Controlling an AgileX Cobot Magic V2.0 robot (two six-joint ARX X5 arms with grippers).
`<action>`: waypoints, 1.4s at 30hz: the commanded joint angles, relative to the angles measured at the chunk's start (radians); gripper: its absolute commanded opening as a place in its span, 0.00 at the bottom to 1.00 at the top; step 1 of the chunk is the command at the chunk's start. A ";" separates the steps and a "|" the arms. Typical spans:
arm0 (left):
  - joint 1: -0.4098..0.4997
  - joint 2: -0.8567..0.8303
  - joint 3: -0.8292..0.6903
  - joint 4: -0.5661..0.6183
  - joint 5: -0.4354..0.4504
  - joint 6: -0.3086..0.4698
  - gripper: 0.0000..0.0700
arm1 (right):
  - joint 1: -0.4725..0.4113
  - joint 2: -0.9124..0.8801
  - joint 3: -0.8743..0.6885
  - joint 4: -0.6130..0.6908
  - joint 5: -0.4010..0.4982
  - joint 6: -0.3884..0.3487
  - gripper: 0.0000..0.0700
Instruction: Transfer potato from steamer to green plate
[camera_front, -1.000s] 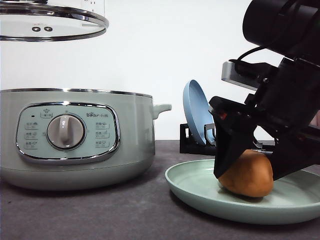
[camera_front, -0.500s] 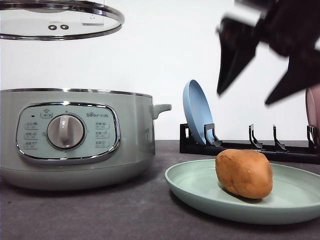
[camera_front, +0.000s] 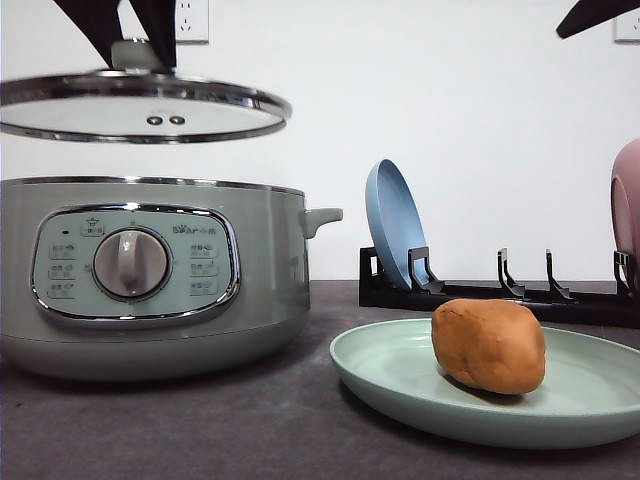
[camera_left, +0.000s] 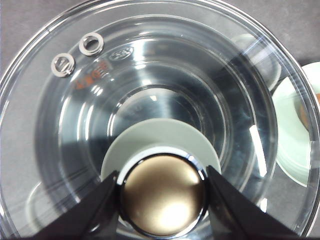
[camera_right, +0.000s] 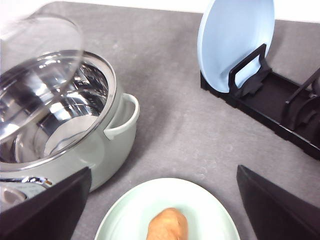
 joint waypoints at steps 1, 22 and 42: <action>-0.006 0.020 0.032 0.025 0.001 0.006 0.00 | 0.007 -0.007 0.019 0.004 0.005 -0.015 0.84; -0.006 0.138 0.032 0.031 0.001 0.006 0.00 | 0.007 -0.029 0.019 -0.014 0.005 -0.016 0.84; -0.011 0.170 0.032 0.041 0.001 0.005 0.00 | 0.007 -0.029 0.019 -0.015 0.022 -0.021 0.84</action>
